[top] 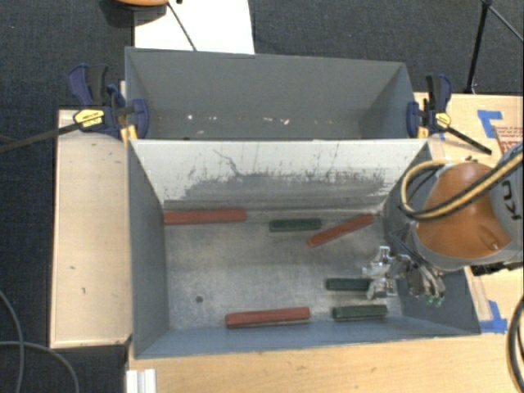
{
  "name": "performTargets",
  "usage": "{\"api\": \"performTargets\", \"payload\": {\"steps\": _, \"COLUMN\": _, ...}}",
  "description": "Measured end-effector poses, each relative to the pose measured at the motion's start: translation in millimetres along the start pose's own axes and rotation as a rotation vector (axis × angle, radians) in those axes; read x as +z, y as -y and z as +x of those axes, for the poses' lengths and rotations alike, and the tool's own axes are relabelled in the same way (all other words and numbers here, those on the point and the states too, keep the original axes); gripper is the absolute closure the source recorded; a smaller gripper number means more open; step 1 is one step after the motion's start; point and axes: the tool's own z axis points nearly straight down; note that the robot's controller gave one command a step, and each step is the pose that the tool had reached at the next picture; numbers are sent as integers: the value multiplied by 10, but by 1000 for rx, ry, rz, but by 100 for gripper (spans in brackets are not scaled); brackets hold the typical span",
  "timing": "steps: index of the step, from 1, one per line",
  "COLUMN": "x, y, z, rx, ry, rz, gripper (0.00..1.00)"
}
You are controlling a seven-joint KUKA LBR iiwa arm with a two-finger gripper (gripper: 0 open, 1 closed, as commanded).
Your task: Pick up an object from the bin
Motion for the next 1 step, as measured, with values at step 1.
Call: {"api": "performTargets", "payload": {"steps": 1, "x": 0, "y": 0, "z": 0, "rx": -1, "ry": 0, "rz": 0, "gripper": 100}}
